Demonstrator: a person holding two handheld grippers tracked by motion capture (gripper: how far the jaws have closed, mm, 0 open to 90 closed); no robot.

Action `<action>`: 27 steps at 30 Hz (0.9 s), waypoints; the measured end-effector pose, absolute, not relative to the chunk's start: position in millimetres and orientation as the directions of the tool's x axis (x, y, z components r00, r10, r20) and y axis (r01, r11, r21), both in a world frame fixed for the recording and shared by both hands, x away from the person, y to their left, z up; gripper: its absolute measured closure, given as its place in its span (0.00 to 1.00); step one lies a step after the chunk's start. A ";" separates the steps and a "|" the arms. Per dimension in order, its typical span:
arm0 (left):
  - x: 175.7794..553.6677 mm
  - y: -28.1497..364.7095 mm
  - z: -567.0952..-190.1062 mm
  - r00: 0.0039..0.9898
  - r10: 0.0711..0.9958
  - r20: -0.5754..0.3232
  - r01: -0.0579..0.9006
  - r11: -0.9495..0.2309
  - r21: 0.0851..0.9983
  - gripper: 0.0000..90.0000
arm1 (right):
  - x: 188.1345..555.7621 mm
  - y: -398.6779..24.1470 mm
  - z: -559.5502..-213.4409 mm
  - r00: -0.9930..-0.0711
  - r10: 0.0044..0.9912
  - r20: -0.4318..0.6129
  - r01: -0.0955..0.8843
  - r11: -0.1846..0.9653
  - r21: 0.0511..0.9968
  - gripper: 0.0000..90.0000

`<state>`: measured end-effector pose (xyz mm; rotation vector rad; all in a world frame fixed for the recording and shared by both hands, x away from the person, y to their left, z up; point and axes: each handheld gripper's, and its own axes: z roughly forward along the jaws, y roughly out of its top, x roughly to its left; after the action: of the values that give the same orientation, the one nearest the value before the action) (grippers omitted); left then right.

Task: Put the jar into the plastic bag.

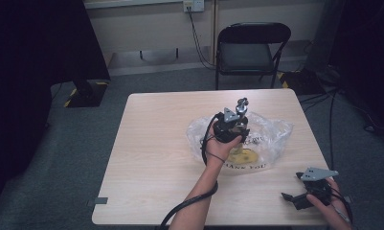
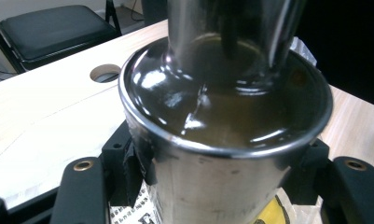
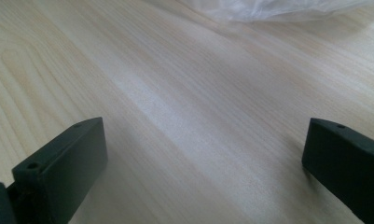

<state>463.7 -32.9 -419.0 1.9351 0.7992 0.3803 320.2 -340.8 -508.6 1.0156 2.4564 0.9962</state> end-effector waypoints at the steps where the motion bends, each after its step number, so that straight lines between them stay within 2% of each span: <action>1: 463.9 -33.0 -419.5 0.736 0.674 -0.071 0.371 -0.313 0.874 0.39 | 320.3 -340.8 -508.7 -0.704 0.710 -0.013 0.500 0.509 0.700 0.00; 27: 459.9 -37.5 -431.5 0.717 0.695 -0.055 0.364 -0.305 0.880 0.38 | 320.3 -340.8 -508.7 -0.704 0.710 -0.013 0.500 0.509 0.701 0.00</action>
<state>459.9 -37.5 -431.5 1.9223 0.8164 0.4158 320.3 -340.8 -508.7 1.0152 2.4561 0.9969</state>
